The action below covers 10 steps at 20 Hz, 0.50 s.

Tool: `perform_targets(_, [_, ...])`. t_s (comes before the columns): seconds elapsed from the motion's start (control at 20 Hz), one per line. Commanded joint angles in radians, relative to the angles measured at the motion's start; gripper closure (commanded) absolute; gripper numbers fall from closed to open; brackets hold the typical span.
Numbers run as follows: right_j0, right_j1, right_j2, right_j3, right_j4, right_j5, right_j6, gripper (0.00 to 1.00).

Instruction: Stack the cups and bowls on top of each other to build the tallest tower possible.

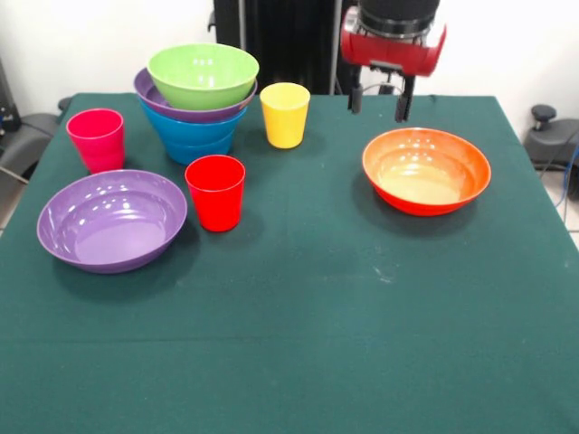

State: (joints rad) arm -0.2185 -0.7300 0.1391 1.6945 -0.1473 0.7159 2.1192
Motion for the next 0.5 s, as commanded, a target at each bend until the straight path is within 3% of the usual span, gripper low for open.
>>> perform_targets(0.05, [0.042,0.132,-0.043,-0.123,0.006,-0.090,0.201,0.00])
perform_targets(0.5, [0.065,0.188,-0.065,-0.193,0.027,-0.098,0.188,0.00])
